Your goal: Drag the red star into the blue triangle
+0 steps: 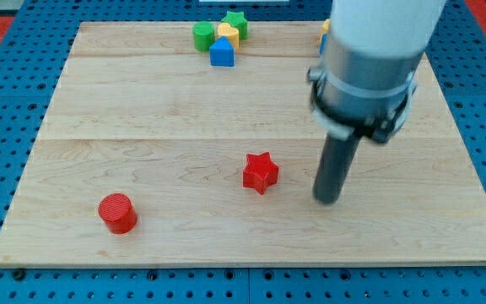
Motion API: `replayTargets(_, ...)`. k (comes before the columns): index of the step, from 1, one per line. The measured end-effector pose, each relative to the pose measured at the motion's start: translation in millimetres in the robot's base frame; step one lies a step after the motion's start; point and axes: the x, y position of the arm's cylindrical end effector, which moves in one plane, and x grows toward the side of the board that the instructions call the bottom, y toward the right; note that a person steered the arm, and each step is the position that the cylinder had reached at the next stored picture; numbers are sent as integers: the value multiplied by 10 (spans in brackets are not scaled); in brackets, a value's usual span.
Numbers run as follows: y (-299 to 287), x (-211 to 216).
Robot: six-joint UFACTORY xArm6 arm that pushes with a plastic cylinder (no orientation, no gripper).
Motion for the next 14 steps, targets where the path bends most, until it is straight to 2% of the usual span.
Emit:
replayTargets(1, -726, -382)
replayTargets(2, -1270, -975)
replayTargets(3, -1299, -1107)
replayTargets(4, -961, -736)
replayTargets(5, -793, -910)
replayTargets(7, -1229, -1777)
replayTargets(8, -1264, -1585)
replayTargets(9, -1634, -1608)
replayTargets(10, -1874, -1855)
replayTargets(12, -2684, -1978)
replayTargets(13, -2573, -2133)
replayTargets(14, -1750, -2263)
